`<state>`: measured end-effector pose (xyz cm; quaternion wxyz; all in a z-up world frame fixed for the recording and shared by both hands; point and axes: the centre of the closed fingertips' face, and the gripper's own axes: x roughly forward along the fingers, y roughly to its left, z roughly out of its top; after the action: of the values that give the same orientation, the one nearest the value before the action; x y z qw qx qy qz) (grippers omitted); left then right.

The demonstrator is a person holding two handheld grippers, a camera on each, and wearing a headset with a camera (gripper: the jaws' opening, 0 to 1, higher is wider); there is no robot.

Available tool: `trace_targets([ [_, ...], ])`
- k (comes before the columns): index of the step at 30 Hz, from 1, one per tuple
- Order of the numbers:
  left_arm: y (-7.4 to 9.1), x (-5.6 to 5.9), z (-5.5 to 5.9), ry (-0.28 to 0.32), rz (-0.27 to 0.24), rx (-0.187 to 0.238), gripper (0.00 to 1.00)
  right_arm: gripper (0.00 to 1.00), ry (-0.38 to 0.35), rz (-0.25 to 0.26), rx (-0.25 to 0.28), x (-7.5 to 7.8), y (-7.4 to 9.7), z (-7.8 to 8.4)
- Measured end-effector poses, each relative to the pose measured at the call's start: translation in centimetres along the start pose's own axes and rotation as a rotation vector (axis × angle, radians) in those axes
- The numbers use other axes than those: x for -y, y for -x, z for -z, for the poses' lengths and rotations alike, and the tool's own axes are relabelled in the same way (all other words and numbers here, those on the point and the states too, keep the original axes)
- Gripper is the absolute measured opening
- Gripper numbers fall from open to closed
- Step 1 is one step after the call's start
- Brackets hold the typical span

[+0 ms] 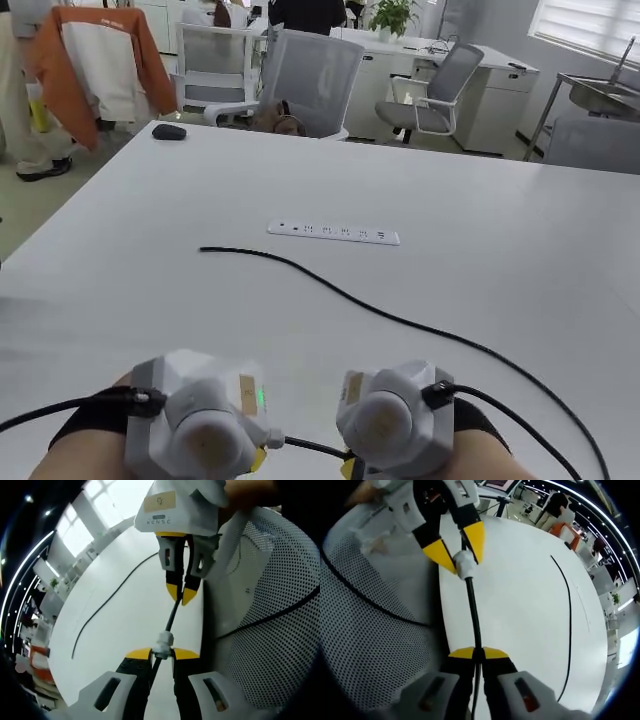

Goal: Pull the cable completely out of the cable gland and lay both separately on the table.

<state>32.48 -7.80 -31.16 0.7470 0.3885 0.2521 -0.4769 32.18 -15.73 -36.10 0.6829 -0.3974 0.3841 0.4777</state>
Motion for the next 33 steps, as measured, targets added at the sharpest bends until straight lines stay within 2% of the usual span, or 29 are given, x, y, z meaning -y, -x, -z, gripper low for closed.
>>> trace_targets([
  [4,0.0,0.1,0.0,0.0,0.002,0.002,0.17,0.03,-0.012,-0.014,-0.017,-0.3,0.0,0.5],
  [6,0.0,0.1,0.0,0.001,0.003,0.0,0.17,0.1,-0.001,-0.018,-0.019,-0.4,-0.1,0.4],
  [8,0.0,0.3,0.0,0.001,0.012,0.0,0.17,0.19,0.004,-0.012,0.019,-0.4,0.0,-0.4],
  [10,0.0,0.4,0.0,-0.004,0.012,-0.002,0.17,0.17,-0.006,-0.049,0.106,-1.0,0.2,-2.1],
  [12,0.0,0.4,-0.1,-0.003,0.011,0.0,0.17,0.18,0.015,-0.049,0.181,-1.1,0.8,-3.7],
  [14,0.0,0.3,-0.2,-0.003,0.01,0.004,0.17,0.18,0.042,-0.054,0.232,-1.4,1.2,-4.8],
  [16,0.0,0.3,-0.2,-0.008,0.01,0.007,0.17,0.17,0.063,-0.049,0.252,-1.6,1.4,-5.4],
  [19,0.0,0.5,-0.4,-0.013,0.017,0.015,0.17,0.13,0.079,-0.055,0.263,-1.9,1.5,-5.6],
  [22,0.1,0.6,-0.6,-0.018,0.018,0.022,0.17,0.03,0.088,-0.049,0.26,-1.7,1.5,-5.5],
  [28,0.1,0.6,-0.6,-0.011,0.02,0.026,0.17,0.03,0.063,-0.05,0.259,-1.7,1.4,-5.4],
  [33,0.0,0.5,-0.5,-0.01,0.017,0.021,0.17,0.03,0.069,-0.04,0.205,-1.5,1.0,-4.4],
])
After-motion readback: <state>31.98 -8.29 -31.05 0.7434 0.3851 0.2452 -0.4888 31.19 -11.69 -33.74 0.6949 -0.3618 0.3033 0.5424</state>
